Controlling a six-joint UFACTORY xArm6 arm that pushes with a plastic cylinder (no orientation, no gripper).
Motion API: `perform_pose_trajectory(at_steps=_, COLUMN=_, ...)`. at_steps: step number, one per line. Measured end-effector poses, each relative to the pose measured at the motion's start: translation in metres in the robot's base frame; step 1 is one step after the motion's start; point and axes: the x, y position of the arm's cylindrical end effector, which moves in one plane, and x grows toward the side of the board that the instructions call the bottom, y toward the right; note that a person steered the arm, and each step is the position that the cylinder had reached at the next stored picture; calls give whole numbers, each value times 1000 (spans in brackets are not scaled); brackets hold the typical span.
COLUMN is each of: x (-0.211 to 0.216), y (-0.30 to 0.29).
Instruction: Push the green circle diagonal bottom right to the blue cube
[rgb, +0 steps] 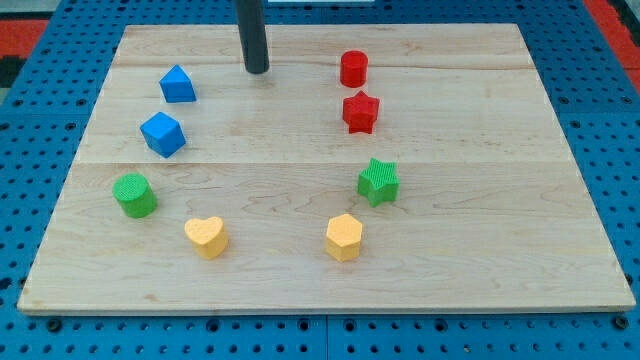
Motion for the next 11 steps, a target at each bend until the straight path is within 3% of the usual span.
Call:
perform_pose_trajectory(at_steps=1, x=-14, y=-99)
perform_pose_trajectory(at_steps=2, x=26, y=-187)
perform_pose_trajectory(at_steps=5, x=288, y=-208)
perform_pose_trajectory(at_steps=7, x=259, y=-106)
perform_pose_trajectory(at_steps=11, x=257, y=-70)
